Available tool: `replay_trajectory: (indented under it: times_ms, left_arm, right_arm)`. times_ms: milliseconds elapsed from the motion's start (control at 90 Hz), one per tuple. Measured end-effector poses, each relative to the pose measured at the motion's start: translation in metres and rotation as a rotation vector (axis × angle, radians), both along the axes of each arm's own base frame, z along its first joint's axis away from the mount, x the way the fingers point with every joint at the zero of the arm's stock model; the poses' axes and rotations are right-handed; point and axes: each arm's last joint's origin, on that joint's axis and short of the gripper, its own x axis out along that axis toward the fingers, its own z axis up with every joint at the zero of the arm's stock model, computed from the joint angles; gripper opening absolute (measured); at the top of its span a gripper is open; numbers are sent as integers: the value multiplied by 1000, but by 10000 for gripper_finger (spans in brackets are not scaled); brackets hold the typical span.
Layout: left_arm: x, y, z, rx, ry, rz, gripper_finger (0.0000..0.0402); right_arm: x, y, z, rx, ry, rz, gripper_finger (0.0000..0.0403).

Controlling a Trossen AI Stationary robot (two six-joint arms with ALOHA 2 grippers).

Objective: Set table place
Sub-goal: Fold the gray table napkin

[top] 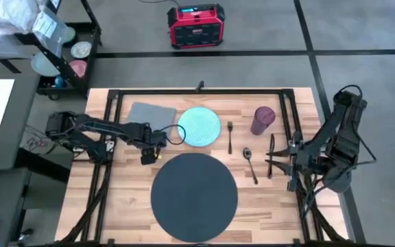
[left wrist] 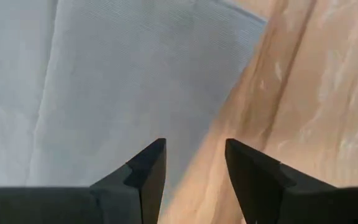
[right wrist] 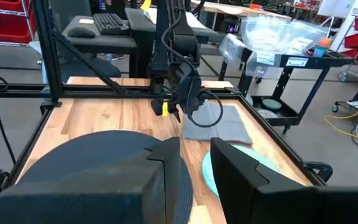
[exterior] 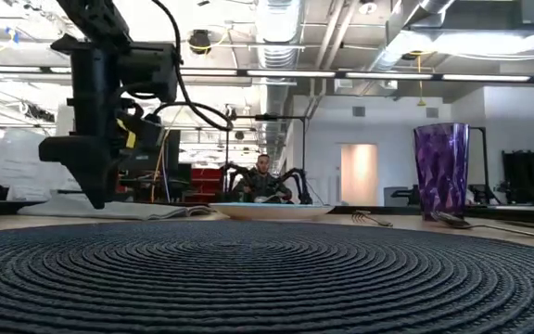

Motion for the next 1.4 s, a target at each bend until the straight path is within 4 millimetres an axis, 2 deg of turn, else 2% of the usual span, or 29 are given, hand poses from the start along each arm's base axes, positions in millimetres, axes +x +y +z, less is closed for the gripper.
replay_trajectory:
  times_ms: [500, 622, 800, 967, 1156, 1400]
  left_arm:
    - [-6, 5, -13, -28, -22, -21, 142]
    - [-6, 6, -14, -17, -20, -39, 107]
    - [-6, 15, -14, 59, -20, 7, 13]
    - [-6, 21, -13, 155, -29, 78, 1]
    - [2, 21, -2, 122, -78, 129, 0]
    - [18, 14, 29, 101, -98, 103, 0]
  right_arm:
    - [0, 0, 0, 1, -1, 0, 77]
    - [0, 0, 0, 2, -1, 0, 77]
    - [0, 0, 0, 2, -1, 0, 77]
    - [0, 0, 0, 3, -1, 0, 77]
    - [0, 0, 0, 2, -1, 0, 77]
    - [0, 0, 0, 2, -1, 0, 77]
